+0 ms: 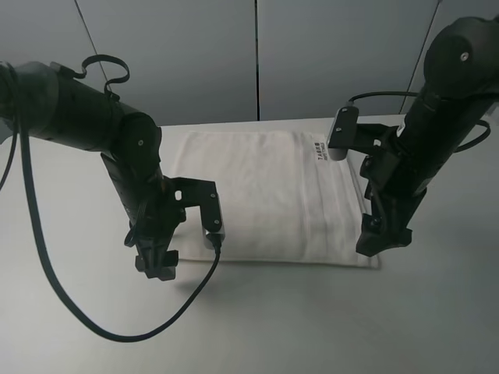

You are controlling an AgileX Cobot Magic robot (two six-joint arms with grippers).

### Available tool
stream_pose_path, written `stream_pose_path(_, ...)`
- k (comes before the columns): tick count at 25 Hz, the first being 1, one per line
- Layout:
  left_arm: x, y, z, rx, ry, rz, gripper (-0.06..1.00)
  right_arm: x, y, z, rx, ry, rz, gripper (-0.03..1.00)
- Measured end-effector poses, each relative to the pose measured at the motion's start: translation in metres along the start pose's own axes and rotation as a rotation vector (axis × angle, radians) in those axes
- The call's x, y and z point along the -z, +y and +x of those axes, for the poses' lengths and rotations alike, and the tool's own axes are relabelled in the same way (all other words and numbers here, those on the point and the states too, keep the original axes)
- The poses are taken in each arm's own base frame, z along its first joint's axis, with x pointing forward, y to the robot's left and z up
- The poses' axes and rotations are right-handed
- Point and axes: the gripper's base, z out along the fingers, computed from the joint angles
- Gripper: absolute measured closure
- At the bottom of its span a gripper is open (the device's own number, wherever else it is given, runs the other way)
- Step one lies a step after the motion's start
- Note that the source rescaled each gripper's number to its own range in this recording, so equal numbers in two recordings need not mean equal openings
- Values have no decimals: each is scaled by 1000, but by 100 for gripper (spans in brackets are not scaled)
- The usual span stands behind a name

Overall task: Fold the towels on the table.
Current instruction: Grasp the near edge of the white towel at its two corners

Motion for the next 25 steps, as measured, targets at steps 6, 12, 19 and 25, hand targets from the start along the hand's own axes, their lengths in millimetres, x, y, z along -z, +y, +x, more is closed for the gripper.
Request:
stream_pose_path(6,-1,1,3,-28,25,-15,-5,-7,1,-4,38,6,-5,-3)
stream_pose_path(12,-7,-2,7,-41,38,-16,-5,-16,6,-10,125,26,-19,-3)
stream_pose_path(19,-19,-2,6,-28,63,-3,-5,-32,8,-4,161,71,-48,-3)
stream_pose_path(25,-19,-2,5,-24,63,-5,-4,-41,16,-1,258,66,-40,-3)
